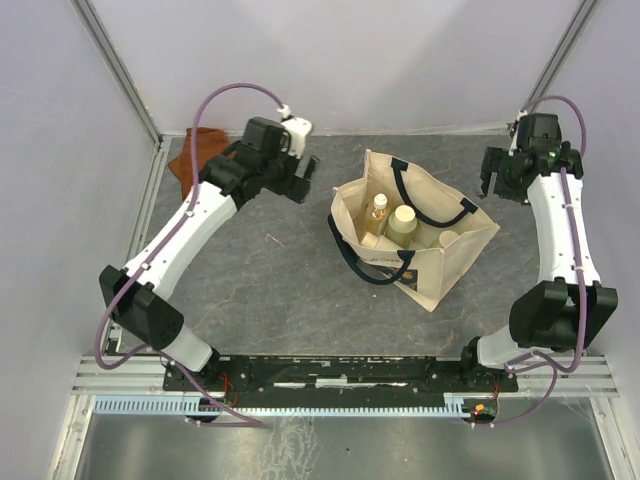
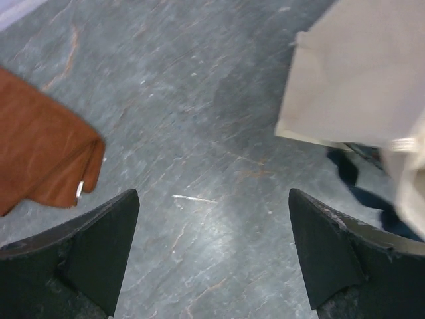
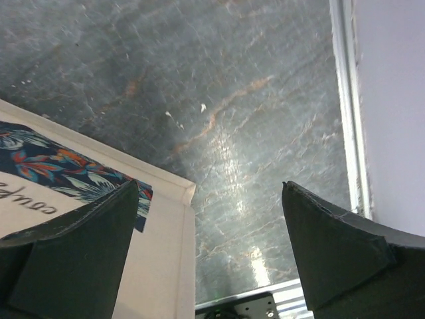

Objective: Place the personal care products into the canvas bag

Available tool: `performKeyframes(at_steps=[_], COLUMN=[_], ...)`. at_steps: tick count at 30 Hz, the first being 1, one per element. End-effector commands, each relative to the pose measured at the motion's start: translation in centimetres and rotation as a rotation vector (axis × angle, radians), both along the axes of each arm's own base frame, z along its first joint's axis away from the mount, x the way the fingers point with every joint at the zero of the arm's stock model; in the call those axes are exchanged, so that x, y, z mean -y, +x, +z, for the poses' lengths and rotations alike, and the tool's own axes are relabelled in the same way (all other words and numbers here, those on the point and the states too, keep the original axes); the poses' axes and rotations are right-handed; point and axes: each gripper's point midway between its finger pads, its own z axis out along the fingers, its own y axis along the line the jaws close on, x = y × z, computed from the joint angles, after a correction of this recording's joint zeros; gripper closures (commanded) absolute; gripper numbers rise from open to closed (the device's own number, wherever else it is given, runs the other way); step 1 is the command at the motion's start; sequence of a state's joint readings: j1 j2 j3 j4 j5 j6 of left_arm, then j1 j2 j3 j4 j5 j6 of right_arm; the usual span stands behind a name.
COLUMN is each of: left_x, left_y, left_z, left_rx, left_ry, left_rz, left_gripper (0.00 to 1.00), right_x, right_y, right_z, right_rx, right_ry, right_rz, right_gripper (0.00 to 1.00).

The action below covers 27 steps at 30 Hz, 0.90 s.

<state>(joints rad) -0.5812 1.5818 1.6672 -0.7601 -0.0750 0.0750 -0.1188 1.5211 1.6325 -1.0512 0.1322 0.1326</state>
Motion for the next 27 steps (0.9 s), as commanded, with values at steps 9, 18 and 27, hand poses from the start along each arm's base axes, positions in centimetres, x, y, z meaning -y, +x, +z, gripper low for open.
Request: performKeyframes(at_steps=[9, 18, 27], left_x=[-11.7, -14.7, -16.3], left_y=[1.1, 0.2, -0.3], left_z=[-1.6, -6.3, -7.1], left_rx=[0.031, 0.037, 0.144], left_ry=[-0.199, -0.211, -0.218], left_rz=[0.325, 0.489, 0.559], left_gripper=[0.0, 0.0, 0.0], right_x=[0.9, 1.0, 0.7], right_y=[-3.0, -5.7, -6.9], right_z=[-3.7, -9.2, -10.0], right_rx=[0.06, 0.026, 0.147], right_ry=[0.134, 0.155, 0.138], right_rz=[-0.168, -0.251, -0.24], right_gripper=[0.04, 0.04, 0.04])
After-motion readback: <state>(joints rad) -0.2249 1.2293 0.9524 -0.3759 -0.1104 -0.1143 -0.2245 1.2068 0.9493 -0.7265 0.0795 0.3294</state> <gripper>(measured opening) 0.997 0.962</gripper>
